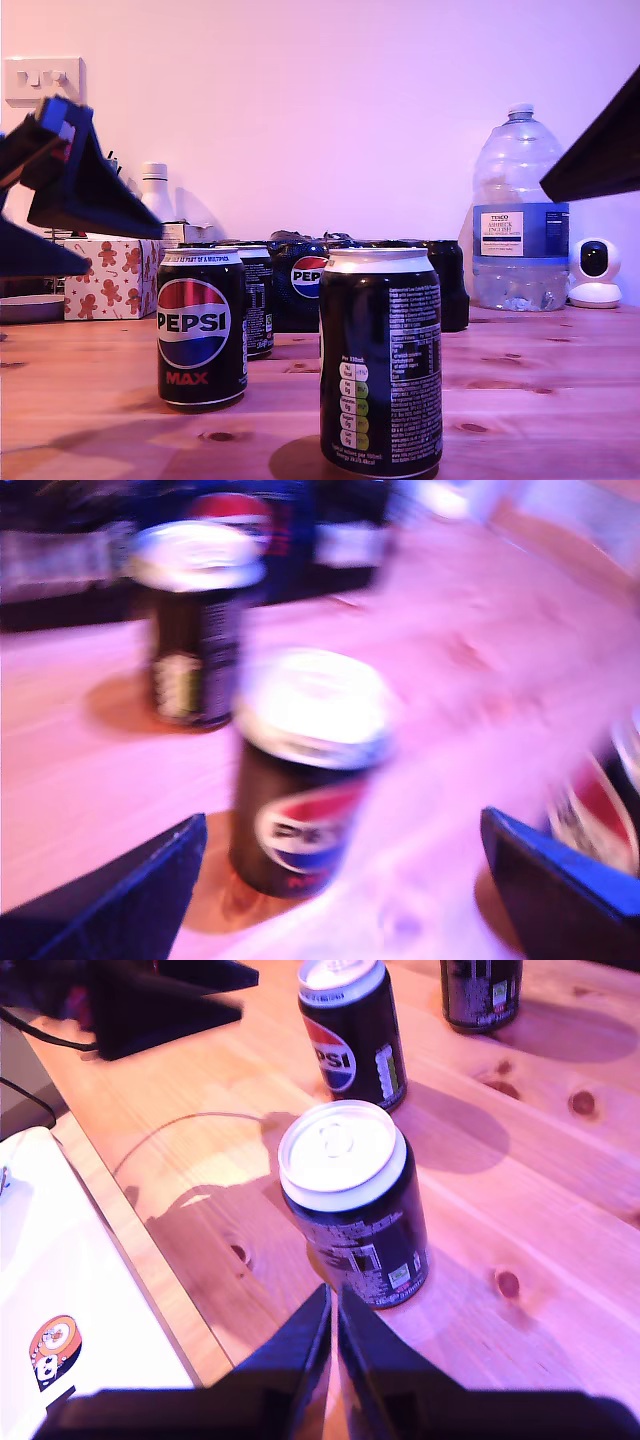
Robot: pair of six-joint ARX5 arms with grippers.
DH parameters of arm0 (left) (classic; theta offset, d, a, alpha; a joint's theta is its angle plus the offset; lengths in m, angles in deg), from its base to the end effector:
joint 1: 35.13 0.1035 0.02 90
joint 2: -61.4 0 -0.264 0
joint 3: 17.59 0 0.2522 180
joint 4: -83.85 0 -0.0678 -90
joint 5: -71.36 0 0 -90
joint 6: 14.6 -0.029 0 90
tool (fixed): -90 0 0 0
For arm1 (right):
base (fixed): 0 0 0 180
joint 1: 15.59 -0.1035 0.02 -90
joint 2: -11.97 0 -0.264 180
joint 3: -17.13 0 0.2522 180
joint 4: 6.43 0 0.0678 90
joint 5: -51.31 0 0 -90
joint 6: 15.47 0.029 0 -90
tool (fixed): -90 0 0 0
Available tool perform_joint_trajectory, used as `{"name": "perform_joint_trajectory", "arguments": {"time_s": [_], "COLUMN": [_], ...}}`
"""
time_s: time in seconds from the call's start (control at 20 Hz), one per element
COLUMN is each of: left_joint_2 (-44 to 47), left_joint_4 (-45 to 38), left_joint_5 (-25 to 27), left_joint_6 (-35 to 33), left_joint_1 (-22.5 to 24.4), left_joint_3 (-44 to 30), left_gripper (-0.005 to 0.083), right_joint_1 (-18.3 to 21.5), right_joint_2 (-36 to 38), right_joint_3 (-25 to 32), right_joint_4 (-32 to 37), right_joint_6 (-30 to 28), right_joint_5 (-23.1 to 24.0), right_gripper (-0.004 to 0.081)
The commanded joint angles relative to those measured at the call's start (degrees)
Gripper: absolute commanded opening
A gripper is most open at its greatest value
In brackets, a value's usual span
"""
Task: Stack up the Pepsi cans on top of each other
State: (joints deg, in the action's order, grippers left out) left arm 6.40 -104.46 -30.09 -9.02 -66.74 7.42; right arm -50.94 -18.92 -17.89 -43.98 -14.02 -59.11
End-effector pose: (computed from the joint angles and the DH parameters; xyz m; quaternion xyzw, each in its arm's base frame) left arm 0.1472 -0.0974 0.1581 -0.0116 0.2025 -0.3510 0.9141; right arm 0.0955 0.0801 0.2049 -0.0266 0.2907 0.4443 0.8470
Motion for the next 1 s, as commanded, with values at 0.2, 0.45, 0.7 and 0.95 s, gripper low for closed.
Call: {"name": "perform_joint_trajectory", "arguments": {"time_s": [0.2, 0.45, 0.7, 0.95], "left_joint_2": [-0.50, -0.52, -5.11, -14.21], "left_joint_4": [-0.31, -0.22, -2.34, -14.95], "left_joint_5": [0.33, 1.27, 3.13, 4.07], "left_joint_6": [1.18, 2.12, -2.08, -5.22], "left_joint_1": [-0.81, -0.81, -0.92, -0.92], "left_joint_3": [-0.63, -0.63, -0.63, -0.63], "left_gripper": [0.0793, 0.0793, 0.0793, 0.0793], "right_joint_1": [-0.15, -0.15, -0.15, -0.15], "right_joint_2": [-0.33, -0.33, -0.33, -0.33], "right_joint_3": [0.50, 0.50, 0.50, 0.50], "right_joint_4": [0.24, 0.26, 0.39, 0.37], "right_joint_6": [0.04, 0.04, 0.04, 0.04], "right_joint_5": [0.00, 0.00, 0.00, 0.00], "right_gripper": [-0.0013, -0.0013, -0.0013, -0.0013]}}
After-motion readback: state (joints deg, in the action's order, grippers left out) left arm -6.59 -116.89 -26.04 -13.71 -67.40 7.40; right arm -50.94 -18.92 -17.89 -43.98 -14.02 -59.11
